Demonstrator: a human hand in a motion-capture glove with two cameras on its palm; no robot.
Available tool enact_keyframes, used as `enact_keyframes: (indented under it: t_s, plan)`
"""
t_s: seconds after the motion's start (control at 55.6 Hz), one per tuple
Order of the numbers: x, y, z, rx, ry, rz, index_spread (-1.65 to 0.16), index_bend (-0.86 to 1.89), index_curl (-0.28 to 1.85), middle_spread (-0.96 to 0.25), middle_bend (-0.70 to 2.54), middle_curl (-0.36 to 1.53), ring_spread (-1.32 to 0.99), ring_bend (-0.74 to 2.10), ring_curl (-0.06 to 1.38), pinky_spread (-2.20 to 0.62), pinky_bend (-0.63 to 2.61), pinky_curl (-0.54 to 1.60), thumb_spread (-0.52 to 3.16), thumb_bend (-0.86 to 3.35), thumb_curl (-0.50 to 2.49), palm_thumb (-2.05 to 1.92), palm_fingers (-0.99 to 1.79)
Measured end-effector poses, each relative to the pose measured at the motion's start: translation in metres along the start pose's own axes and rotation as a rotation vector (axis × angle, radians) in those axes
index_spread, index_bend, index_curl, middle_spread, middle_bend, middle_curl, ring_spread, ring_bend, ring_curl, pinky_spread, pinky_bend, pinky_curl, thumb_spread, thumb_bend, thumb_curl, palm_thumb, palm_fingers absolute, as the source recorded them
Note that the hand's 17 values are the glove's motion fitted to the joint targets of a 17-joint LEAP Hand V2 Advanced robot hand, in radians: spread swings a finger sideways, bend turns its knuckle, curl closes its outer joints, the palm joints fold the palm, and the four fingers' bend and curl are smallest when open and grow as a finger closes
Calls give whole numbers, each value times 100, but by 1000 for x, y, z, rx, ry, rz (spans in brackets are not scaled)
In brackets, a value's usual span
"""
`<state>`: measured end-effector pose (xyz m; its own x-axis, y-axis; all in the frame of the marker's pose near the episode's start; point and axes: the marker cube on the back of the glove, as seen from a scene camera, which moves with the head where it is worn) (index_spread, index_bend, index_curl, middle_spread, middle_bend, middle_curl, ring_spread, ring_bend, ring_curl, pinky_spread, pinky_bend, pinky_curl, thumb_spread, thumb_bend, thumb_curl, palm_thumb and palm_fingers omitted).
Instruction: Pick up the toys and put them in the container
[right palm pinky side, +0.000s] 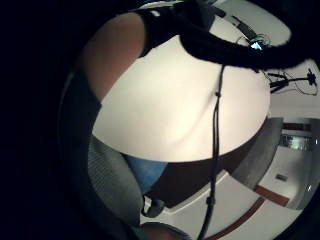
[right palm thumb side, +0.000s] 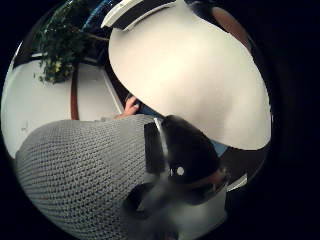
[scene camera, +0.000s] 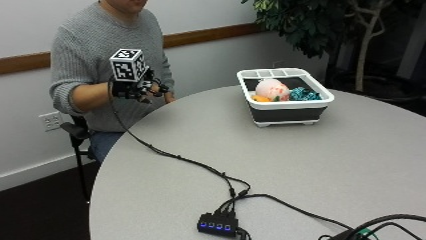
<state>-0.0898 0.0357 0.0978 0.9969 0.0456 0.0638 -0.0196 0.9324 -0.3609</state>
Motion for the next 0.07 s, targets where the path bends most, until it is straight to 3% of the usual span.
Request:
enact_keyframes:
  t_s: [0.072]
  plan:
    - [3,-1,-1,9,-6,12,-35,24,46,-13,15,25,-8,16,17,8,63,33,138,-3,21,-4,-8]
